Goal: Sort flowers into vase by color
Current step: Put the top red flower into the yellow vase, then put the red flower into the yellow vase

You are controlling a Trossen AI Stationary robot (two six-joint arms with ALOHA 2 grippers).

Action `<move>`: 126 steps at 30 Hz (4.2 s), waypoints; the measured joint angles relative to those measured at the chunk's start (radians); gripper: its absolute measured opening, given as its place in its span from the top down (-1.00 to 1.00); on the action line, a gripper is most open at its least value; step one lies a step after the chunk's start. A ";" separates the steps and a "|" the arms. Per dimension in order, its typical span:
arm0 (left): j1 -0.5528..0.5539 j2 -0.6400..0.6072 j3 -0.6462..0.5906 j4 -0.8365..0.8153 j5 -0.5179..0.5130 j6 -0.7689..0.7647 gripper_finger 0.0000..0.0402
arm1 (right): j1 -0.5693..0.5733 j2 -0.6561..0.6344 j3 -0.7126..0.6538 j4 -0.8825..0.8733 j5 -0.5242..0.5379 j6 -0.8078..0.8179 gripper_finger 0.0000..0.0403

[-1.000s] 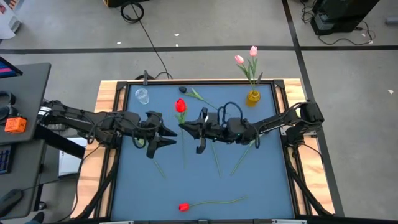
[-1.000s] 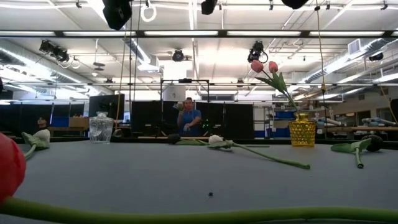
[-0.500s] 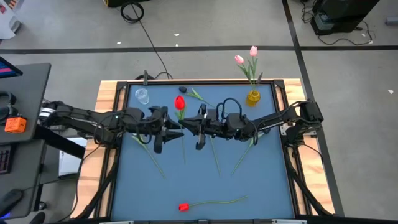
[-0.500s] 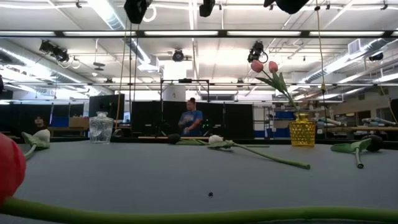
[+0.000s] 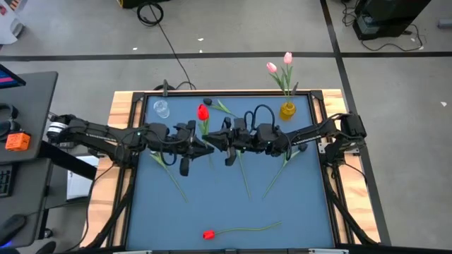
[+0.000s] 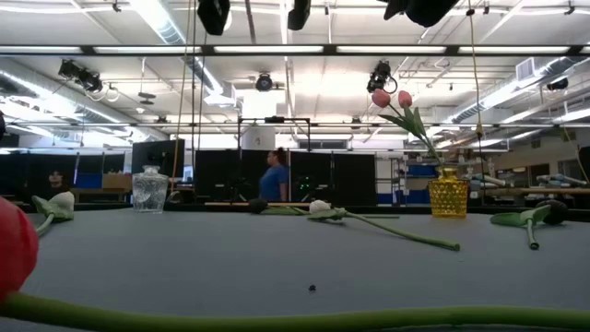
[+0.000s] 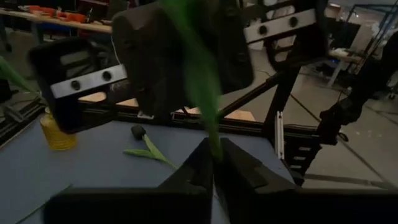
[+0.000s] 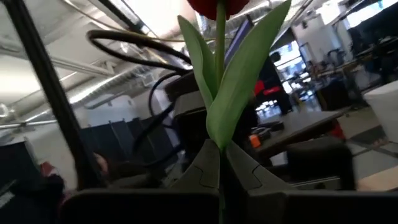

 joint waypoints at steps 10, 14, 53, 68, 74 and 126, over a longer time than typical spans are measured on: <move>-0.009 -0.002 0.002 -0.174 0.046 0.009 0.93 | -0.014 0.002 0.000 -0.128 -0.066 0.250 0.97; -0.009 0.000 0.002 -0.260 0.047 -0.043 0.92 | 0.000 -0.010 0.000 -0.240 -0.008 0.202 0.97; 0.067 -0.002 -0.001 -0.583 -0.288 -0.267 0.19 | -0.465 -0.881 -0.717 -0.297 0.890 -0.557 0.94; 0.147 -0.002 -0.001 -0.582 -0.241 -0.278 0.19 | -0.660 -0.852 -0.700 -0.269 0.754 -0.623 0.94; 0.167 -0.002 -0.001 -0.582 -0.241 -0.276 0.19 | -0.679 -0.851 -0.699 -0.274 0.747 -0.632 0.94; -0.172 -0.010 -0.129 -0.893 -0.160 -1.292 0.19 | -0.165 -0.836 -0.698 -1.153 0.447 0.895 0.47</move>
